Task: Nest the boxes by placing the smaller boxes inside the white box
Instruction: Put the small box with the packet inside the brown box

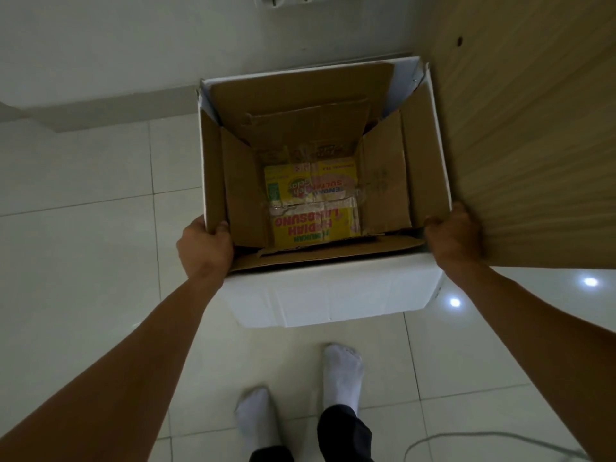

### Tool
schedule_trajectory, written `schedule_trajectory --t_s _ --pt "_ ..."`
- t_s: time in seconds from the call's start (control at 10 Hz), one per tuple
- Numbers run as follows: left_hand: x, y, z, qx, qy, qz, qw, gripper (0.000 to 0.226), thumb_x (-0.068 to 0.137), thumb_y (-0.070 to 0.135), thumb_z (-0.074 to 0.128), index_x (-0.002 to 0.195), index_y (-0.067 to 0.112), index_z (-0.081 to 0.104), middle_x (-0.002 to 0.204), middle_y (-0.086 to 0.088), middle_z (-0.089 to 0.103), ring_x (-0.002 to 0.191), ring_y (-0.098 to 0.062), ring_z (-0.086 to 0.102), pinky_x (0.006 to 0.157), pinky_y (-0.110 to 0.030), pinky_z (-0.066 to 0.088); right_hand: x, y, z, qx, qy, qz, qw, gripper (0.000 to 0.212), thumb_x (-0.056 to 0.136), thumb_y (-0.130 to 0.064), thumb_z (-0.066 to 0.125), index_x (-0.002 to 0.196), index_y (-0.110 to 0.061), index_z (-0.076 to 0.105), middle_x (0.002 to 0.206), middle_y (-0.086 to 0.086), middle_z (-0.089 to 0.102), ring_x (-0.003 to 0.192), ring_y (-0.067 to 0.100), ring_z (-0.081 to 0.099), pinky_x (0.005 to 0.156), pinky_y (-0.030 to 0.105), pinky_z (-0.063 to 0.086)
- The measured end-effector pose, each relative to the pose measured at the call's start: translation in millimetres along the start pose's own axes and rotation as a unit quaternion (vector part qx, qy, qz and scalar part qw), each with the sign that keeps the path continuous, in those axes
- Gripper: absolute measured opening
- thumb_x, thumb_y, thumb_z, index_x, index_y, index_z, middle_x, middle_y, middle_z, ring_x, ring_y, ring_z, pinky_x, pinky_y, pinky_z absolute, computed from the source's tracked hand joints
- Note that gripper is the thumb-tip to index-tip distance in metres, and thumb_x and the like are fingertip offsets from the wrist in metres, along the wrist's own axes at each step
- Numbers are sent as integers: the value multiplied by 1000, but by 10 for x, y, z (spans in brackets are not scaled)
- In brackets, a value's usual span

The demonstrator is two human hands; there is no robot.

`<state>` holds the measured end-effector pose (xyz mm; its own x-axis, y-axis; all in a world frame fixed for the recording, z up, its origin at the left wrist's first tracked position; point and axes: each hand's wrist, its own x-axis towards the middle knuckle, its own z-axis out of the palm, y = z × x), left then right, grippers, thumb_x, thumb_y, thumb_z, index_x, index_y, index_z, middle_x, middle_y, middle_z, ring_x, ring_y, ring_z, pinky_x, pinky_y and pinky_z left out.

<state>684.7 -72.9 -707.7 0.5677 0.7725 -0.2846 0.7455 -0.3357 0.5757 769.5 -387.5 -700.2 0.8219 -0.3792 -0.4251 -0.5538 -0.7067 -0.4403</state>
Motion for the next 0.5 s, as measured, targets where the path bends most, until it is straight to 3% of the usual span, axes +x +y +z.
schedule_trajectory --t_s 0.2,0.4,0.5 --pt "-7 69 -43 15 -35 -25 999 23 87 16 51 102 3 63 88 -12 63 74 -27 57 66 -32 47 -73 -95 -117 24 9 19 999 34 89 -22 51 119 -8 57 113 22 63 99 40 60 84 48 51" --pt "-165 164 -319 26 -48 -22 998 16 82 16 52 89 2 57 82 -16 62 78 -36 62 56 -28 41 -374 -225 -328 -16 64 -50 997 34 82 -10 56 116 -8 53 102 19 63 82 34 58 66 38 46" --pt "-304 243 -528 62 -55 -10 996 46 87 26 56 127 4 50 111 -19 64 103 -37 59 76 -36 46 -579 -358 -472 -58 77 -97 991 39 80 -8 59 119 -9 51 105 18 62 89 36 59 72 43 51"
